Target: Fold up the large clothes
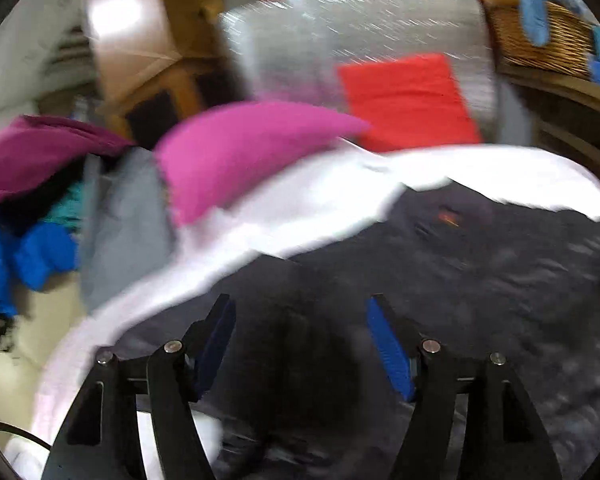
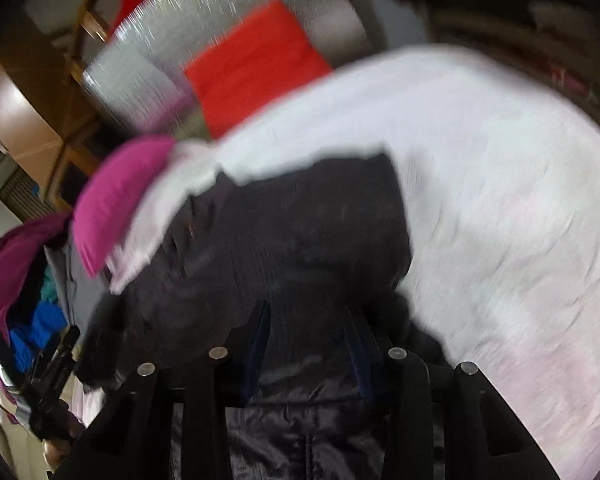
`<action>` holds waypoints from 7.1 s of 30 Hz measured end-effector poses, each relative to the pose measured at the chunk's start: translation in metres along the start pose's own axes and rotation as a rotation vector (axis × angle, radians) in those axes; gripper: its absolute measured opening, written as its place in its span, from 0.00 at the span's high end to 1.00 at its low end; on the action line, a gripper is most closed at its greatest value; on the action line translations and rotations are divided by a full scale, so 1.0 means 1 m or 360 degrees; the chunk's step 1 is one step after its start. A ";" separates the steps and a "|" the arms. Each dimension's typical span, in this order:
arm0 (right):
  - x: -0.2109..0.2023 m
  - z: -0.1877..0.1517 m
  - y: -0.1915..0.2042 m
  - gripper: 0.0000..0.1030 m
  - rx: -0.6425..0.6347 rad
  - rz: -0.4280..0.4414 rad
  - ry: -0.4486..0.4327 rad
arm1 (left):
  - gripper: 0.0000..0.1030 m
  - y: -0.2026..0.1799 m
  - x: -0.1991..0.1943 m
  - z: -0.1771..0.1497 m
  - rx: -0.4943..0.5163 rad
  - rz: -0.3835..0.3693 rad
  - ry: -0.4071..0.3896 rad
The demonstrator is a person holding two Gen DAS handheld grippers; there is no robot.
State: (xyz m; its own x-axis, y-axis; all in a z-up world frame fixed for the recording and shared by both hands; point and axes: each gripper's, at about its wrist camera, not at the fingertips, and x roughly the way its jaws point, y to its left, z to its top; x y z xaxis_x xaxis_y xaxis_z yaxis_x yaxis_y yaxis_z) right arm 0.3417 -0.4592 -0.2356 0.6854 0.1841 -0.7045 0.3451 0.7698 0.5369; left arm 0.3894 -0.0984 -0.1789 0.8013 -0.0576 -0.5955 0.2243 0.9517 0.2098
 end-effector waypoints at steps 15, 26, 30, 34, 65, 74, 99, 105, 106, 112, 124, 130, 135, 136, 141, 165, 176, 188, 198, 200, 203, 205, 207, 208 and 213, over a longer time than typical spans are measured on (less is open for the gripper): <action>0.023 -0.027 0.058 0.67 -0.0265 0.0045 0.0111 | 0.33 -0.032 0.058 -0.026 0.0175 -0.0131 0.0434; 0.031 -0.041 0.079 0.68 -0.0331 0.0066 0.0184 | 0.33 -0.027 0.047 -0.028 0.0151 -0.0202 0.0459; 0.044 -0.049 0.092 0.68 -0.0378 0.0032 0.0286 | 0.33 -0.031 0.044 -0.031 0.0181 -0.0207 0.0458; 0.056 -0.050 0.097 0.67 -0.0371 -0.0043 0.0329 | 0.33 -0.016 0.027 -0.025 0.0079 -0.0281 0.0383; 0.046 -0.067 0.124 0.67 -0.0341 0.0060 0.0262 | 0.21 0.277 0.060 -0.123 -0.1574 -0.0189 0.0321; 0.042 -0.063 0.116 0.67 -0.0356 0.0057 0.0260 | 0.41 0.298 0.082 -0.136 -0.1768 -0.0170 0.0275; 0.049 -0.046 0.098 0.67 -0.0265 0.0062 0.0244 | 0.93 0.294 0.080 -0.115 -0.1873 -0.0123 0.0198; 0.039 -0.043 0.090 0.67 -0.0228 0.0043 0.0205 | 0.94 0.243 0.027 -0.044 -0.1478 -0.0269 -0.0089; 0.036 -0.043 0.088 0.67 -0.0220 0.0040 0.0197 | 0.94 0.231 0.019 -0.035 -0.1417 -0.0300 -0.0123; 0.020 -0.039 0.069 0.67 -0.0161 0.0021 0.0143 | 0.95 0.126 -0.021 0.012 -0.0983 -0.0558 -0.0245; -0.009 -0.023 0.016 0.67 0.0051 0.0028 0.0036 | 0.96 -0.076 0.007 0.002 -0.0383 -0.0970 0.0169; -0.014 -0.018 0.010 0.67 0.0080 0.0057 0.0026 | 0.94 -0.118 0.014 -0.020 -0.0040 -0.0870 0.0359; -0.015 -0.019 0.014 0.67 0.0086 0.0089 0.0035 | 0.37 -0.092 -0.021 -0.016 0.0028 -0.0991 0.0249; -0.015 -0.019 0.015 0.67 0.0088 0.0100 0.0037 | 0.36 -0.085 -0.028 -0.014 0.0031 -0.0986 0.0211; -0.007 -0.022 0.037 0.65 0.0038 0.0183 0.0058 | 0.36 -0.027 -0.042 0.003 -0.0034 -0.0898 0.0054; 0.037 -0.088 0.201 0.31 -0.0770 0.0206 0.0034 | 0.37 0.096 0.059 -0.031 -0.0696 -0.0306 0.0537; 0.059 -0.090 0.201 0.79 -0.0875 -0.0154 -0.0121 | 0.37 0.095 0.059 -0.033 -0.0681 -0.0315 0.0524; 0.002 -0.010 0.062 0.86 0.0196 0.0526 -0.0154 | 0.37 0.092 0.045 -0.021 -0.0664 -0.0281 0.0386; 0.035 0.004 -0.033 0.35 0.0819 0.0765 -0.0111 | 0.37 0.075 0.054 -0.021 -0.0602 -0.0281 0.0422; 0.034 0.006 -0.033 0.34 0.0805 0.0821 -0.0131 | 0.37 0.073 0.055 -0.021 -0.0593 -0.0277 0.0423; 0.037 0.006 -0.023 0.33 0.0716 0.0809 -0.0121 | 0.37 0.070 0.058 -0.020 -0.0587 -0.0262 0.0424; 0.043 0.008 -0.016 0.33 0.0680 0.0739 -0.0077 | 0.37 0.069 0.058 -0.020 -0.0595 -0.0263 0.0427; 0.048 0.013 -0.006 0.33 0.0616 0.0662 -0.0052 | 0.37 0.068 0.059 -0.020 -0.0591 -0.0257 0.0426; 0.051 0.016 -0.001 0.33 0.0578 0.0611 -0.0050 | 0.37 0.068 0.060 -0.019 -0.0591 -0.0255 0.0426; 0.073 0.030 0.006 0.42 0.0592 0.0454 0.0013 | 0.36 0.069 0.062 -0.017 -0.0604 -0.0261 0.0422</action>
State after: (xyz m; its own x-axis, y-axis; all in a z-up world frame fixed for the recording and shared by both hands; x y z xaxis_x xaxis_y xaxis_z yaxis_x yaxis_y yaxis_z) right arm 0.4127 -0.4593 -0.2699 0.7817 0.3626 -0.5074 0.3512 0.4165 0.8386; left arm 0.4451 -0.0308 -0.2148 0.5926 -0.1839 -0.7842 0.0785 0.9821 -0.1711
